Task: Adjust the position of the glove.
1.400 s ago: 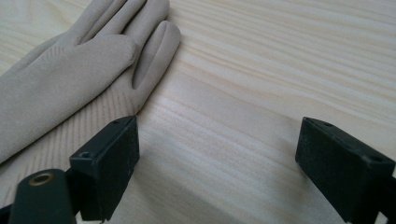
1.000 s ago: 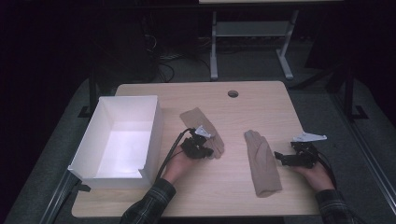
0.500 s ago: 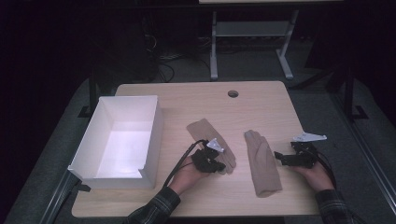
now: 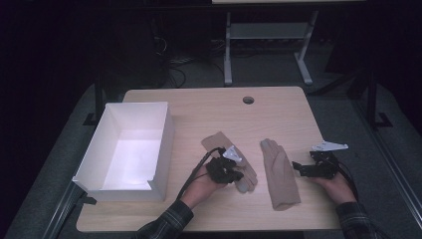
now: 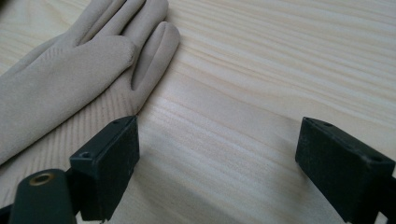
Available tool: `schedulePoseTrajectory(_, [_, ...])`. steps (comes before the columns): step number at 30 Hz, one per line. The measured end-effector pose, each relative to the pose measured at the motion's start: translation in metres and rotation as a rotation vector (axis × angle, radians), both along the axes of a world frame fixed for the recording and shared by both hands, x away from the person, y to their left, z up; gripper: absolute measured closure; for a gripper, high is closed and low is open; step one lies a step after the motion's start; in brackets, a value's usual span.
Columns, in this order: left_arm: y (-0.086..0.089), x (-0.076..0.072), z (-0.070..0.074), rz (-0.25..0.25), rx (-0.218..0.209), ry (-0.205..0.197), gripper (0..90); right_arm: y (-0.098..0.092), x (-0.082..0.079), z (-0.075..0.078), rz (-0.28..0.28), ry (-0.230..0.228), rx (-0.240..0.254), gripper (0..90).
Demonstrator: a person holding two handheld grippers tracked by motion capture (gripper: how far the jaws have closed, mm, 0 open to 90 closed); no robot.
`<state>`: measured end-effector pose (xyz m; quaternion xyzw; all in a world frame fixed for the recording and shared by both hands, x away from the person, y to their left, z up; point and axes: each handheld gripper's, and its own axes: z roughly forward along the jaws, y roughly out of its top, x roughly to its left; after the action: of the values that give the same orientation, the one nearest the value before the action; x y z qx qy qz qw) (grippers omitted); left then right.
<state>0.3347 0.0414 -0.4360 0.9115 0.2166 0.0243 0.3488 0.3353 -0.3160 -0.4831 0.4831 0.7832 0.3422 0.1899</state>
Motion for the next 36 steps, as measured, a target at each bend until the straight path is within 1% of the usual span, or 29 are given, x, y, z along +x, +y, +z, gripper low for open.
schedulePoseTrajectory(1, [0.004, 0.005, 0.001, 0.040, -0.006, -0.011, 89.6, 0.000, 0.000, 0.000, 0.000, 0.000, 0.000, 13.2])
schedulePoseTrajectory(2, [0.007, 0.010, 0.001, 0.056, 0.007, -0.025, 89.6, 0.000, 0.000, 0.000, 0.000, 0.000, 0.000, 13.2])
schedulePoseTrajectory(3, [0.011, 0.016, 0.001, 0.081, 0.032, -0.050, 89.6, 0.000, 0.000, 0.000, -0.001, 0.000, 0.000, 13.2])
schedulePoseTrajectory(4, [0.015, 0.022, 0.000, 0.104, 0.043, -0.058, 89.6, 0.000, 0.000, 0.000, -0.001, 0.000, 0.000, 13.2])
schedulePoseTrajectory(6, [0.022, 0.033, -0.001, 0.153, 0.035, -0.062, 89.6, 0.000, 0.000, 0.000, -0.001, 0.000, 0.000, 13.2])
schedulePoseTrajectory(7, [0.027, 0.041, -0.002, 0.186, 0.033, -0.061, 89.6, 0.000, 0.000, 0.000, -0.001, 0.000, 0.000, 13.2])
schedulePoseTrajectory(8, [0.027, 0.041, -0.002, 0.186, 0.033, -0.061, 89.6, 0.000, 0.000, 0.000, -0.001, 0.000, 0.000, 13.2])
schedulePoseTrajectory(9, [0.029, 0.045, -0.002, 0.208, 0.034, -0.063, 89.6, 0.000, 0.000, 0.000, 0.000, 0.000, 0.000, 13.2])
schedulePoseTrajectory(10, [0.036, 0.057, -0.004, 0.252, 0.048, -0.076, 89.6, 0.000, 0.001, 0.000, 0.000, -0.002, 0.001, 13.2])
schedulePoseTrajectory(11, [0.036, 0.057, -0.004, 0.252, 0.048, -0.076, 89.6, 0.000, 0.001, 0.000, 0.000, -0.002, 0.001, 13.2])
schedulePoseTrajectory(12, [0.038, 0.061, -0.005, 0.263, 0.054, -0.077, 89.6, 0.000, 0.001, 0.000, 0.000, -0.001, 0.000, 13.2])
schedulePoseTrajectory(13, [0.039, 0.065, -0.006, 0.279, 0.065, -0.076, 89.6, 0.000, 0.001, 0.000, 0.000, -0.001, 0.001, 13.2])
schedulePoseTrajectory(14, [0.040, 0.069, -0.011, 0.306, 0.085, -0.077, 89.6, 0.000, 0.001, 0.000, 0.000, -0.001, 0.001, 13.2])
schedulePoseTrajectory(15, [0.041, 0.071, -0.015, 0.310, 0.101, -0.072, 89.6, 0.000, 0.001, 0.000, 0.000, -0.001, 0.001, 13.2])
schedulePoseTrajectory(16, [0.041, 0.071, -0.016, 0.309, 0.108, -0.070, 89.6, 0.000, 0.001, 0.000, 0.000, -0.001, 0.001, 13.2])
schedulePoseTrajectory(18, [0.042, 0.070, -0.018, 0.306, 0.105, -0.068, 89.6, 0.000, 0.001, 0.000, 0.000, -0.001, 0.001, 13.2])
schedulePoseTrajectory(20, [0.042, 0.066, -0.019, 0.298, 0.117, -0.077, 89.7, 0.000, 0.001, 0.000, 0.000, -0.001, 0.001, 13.2])
schedulePoseTrajectory(21, [0.042, 0.066, -0.019, 0.298, 0.117, -0.077, 89.6, 0.000, 0.001, 0.000, 0.000, -0.001, 0.001, 13.2])
schedulePoseTrajectory(22, [0.041, 0.061, -0.019, 0.292, 0.130, -0.083, 89.6, 0.000, 0.001, 0.000, 0.001, -0.001, 0.001, 13.2])
schedulePoseTrajectory(23, [0.041, 0.061, -0.019, 0.292, 0.130, -0.083, 89.7, 0.000, 0.001, 0.000, 0.001, -0.001, 0.001, 13.2])
schedulePoseTrajectory(24, [0.042, 0.056, -0.019, 0.289, 0.138, -0.087, 89.7, 0.000, 0.001, 0.000, 0.001, -0.001, 0.000, 13.2])
schedulePoseTrajectory(25, [0.042, 0.056, -0.019, 0.289, 0.138, -0.087, 89.6, 0.000, 0.001, 0.000, 0.001, -0.001, 0.000, 13.2])
schedulePoseTrajectory(26, [0.043, 0.049, -0.019, 0.290, 0.140, -0.088, 89.6, 0.000, 0.001, 0.000, 0.001, -0.001, 0.001, 13.2])
schedulePoseTrajectory(27, [0.043, 0.049, -0.019, 0.290, 0.140, -0.088, 89.6, 0.000, 0.001, 0.000, 0.001, -0.001, 0.001, 13.2])
schedulePoseTrajectory(29, [0.045, 0.040, -0.019, 0.294, 0.138, -0.083, 89.6, 0.000, 0.001, 0.000, 0.001, -0.001, 0.000, 13.2])
schedulePoseTrajectory(32, [0.049, 0.027, -0.017, 0.286, 0.154, -0.073, 89.6, 0.000, 0.001, 0.000, 0.001, -0.001, 0.000, 13.2])
schedulePoseTrajectory(33, [0.049, 0.027, -0.017, 0.286, 0.154, -0.073, 89.6, 0.000, 0.001, 0.000, 0.001, -0.001, 0.000, 13.2])
schedulePoseTrajectory(34, [0.050, 0.024, -0.017, 0.292, 0.147, -0.067, 89.6, 0.000, 0.001, 0.000, 0.001, -0.001, 0.000, 13.2])
schedulePoseTrajectory(36, [0.054, 0.015, -0.017, 0.298, 0.138, -0.038, 89.6, 0.000, 0.001, 0.000, 0.001, -0.001, 0.000, 13.2])
